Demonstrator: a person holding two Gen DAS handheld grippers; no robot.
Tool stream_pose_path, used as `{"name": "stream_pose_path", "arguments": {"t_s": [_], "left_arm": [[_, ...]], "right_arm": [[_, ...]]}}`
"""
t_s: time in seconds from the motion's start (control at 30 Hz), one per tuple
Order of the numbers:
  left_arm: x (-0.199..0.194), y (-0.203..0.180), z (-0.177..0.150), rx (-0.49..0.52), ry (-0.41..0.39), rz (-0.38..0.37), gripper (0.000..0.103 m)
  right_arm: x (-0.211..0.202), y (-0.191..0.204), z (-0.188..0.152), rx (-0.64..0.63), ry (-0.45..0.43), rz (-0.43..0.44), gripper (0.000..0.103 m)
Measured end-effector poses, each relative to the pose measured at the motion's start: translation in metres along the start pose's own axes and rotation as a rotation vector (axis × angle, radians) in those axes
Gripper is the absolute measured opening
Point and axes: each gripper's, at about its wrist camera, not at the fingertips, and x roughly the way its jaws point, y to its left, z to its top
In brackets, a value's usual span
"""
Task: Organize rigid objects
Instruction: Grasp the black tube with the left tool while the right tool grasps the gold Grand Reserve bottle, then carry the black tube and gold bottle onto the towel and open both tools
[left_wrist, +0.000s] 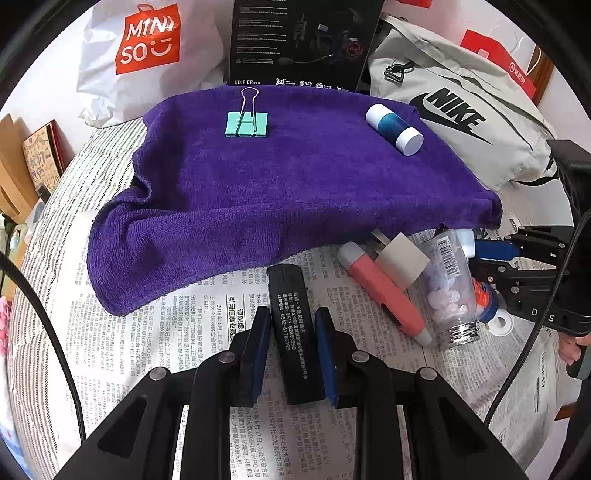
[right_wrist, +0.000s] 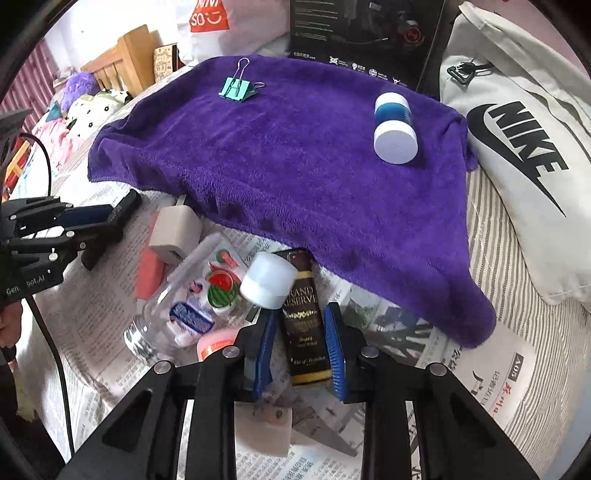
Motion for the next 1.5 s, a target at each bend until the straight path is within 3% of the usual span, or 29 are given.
{"name": "stream_pose_path", "arguments": {"t_s": [0.43,0.8,1.0,1.17,1.5], "left_arm": [[-0.005,0.008,-0.005,-0.009,0.011,0.018,0.023],[-0.002,-0.004,-0.008,0.048,0.004,0.104,0.024],[0.0,-0.001,-0.008,0.032,0.004,0.091,0.024],[-0.002,-0.002,-0.009,0.044,0.018,0.08,0.023],[-0.003,0.003,-0.006,0.025,0.03,0.044,0.022]], "right_arm": [[-0.018,-0.02,-0.02,0.114,0.022,-0.011,0.023],[-0.011,-0.016,-0.029,0.124,-0.002,-0.049,0.025],[-0.013,-0.019,-0.033,0.138,-0.008,-0.045,0.024],[-0.014,-0.016,-0.032,0.134,0.045,-0.038,0.024],[-0.029,-0.025,-0.037,0.17,0.029,-0.024,0.023]]}}
